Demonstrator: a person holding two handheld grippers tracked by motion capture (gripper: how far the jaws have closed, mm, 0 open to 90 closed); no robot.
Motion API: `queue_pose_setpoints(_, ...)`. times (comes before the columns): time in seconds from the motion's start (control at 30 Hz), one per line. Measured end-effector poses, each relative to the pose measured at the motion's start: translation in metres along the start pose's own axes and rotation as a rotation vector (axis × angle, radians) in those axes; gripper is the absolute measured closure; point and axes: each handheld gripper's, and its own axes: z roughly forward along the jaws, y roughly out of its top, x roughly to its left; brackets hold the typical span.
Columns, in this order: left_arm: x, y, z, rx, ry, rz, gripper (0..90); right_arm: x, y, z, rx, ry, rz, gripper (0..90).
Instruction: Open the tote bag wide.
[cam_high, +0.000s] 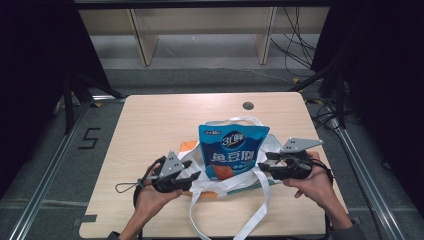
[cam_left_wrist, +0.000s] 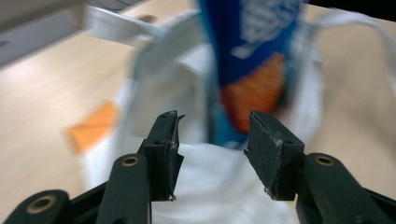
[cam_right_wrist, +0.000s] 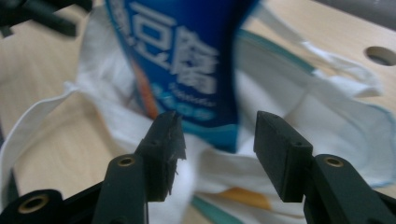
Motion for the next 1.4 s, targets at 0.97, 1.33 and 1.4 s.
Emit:
queue_pose_setpoints(0.97,0.051,-0.020,0.049,0.106,0.095,-0.175,50.9,0.029,-0.063,0.021,0.225,0.012,-0.113,64.6)
queue_pose_setpoints(1.33,0.032,-0.012,0.022,0.048,0.024,-0.164,71.5,0.016,-0.027,0.001,0.026,-0.085,-0.122,69.9)
queue_pose_setpoints(1.4,0.034,-0.022,0.031,0.102,0.028,-0.153,72.3,0.004,-0.034,0.020,0.082,-0.117,-0.130,74.1)
